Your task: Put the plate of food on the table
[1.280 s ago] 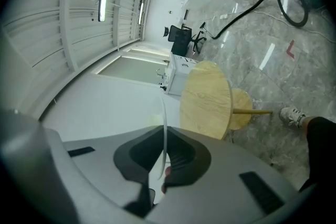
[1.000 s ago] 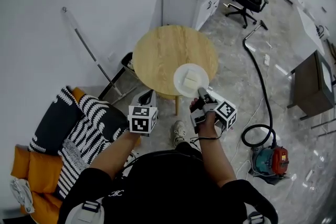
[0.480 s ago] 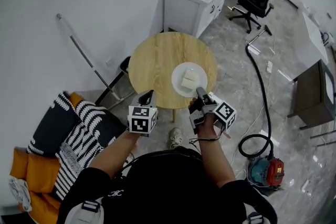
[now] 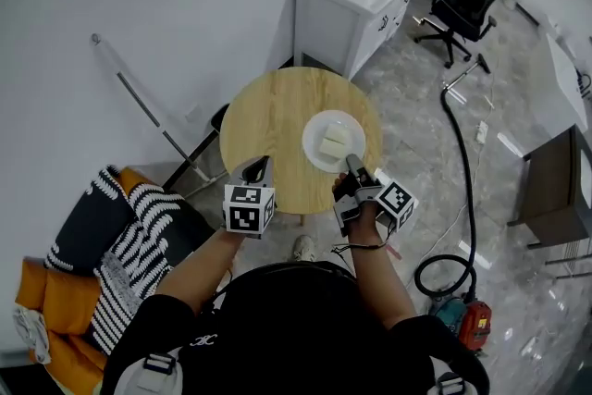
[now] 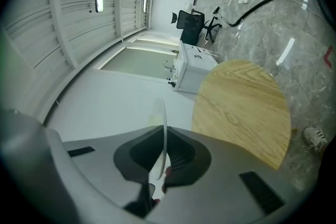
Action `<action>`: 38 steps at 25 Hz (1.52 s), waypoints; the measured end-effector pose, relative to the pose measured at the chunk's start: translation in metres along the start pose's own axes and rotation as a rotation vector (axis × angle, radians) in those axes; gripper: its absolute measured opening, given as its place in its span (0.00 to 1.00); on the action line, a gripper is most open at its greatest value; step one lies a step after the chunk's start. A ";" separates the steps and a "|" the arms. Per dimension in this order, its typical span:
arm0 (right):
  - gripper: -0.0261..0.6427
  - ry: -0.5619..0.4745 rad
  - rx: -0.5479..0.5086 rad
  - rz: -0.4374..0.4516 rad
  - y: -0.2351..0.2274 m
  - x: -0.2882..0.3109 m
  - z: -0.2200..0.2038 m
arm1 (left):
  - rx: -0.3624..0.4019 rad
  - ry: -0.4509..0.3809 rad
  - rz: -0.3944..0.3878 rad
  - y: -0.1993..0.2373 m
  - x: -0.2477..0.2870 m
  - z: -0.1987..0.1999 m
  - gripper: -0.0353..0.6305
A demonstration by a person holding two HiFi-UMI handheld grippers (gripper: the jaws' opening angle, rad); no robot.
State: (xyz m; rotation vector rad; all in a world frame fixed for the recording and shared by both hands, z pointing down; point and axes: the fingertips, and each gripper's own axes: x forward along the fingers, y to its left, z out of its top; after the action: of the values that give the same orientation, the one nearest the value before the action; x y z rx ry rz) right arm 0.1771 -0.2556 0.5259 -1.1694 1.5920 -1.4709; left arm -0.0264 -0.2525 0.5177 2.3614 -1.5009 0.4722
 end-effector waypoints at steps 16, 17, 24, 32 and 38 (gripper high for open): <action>0.07 0.118 -0.037 -0.001 -0.011 0.052 0.034 | -0.019 -0.034 0.071 -0.001 0.043 0.026 0.06; 0.07 0.122 -0.037 -0.003 -0.012 0.053 0.033 | -0.017 -0.034 0.070 -0.001 0.043 0.026 0.06; 0.07 0.151 -0.031 -0.020 -0.027 0.056 0.031 | -0.044 -0.007 0.076 0.000 0.051 0.018 0.06; 0.07 0.160 -0.020 -0.025 -0.042 0.067 0.029 | -0.046 -0.001 0.084 0.012 0.054 0.019 0.06; 0.07 0.168 -0.028 -0.010 -0.055 0.082 0.029 | -0.058 0.002 0.078 0.022 0.064 0.024 0.06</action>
State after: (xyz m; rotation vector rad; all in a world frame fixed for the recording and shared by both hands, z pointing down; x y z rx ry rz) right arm 0.1824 -0.3406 0.5835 -1.0951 1.7259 -1.5939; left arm -0.0180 -0.3230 0.5253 2.2645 -1.5893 0.4436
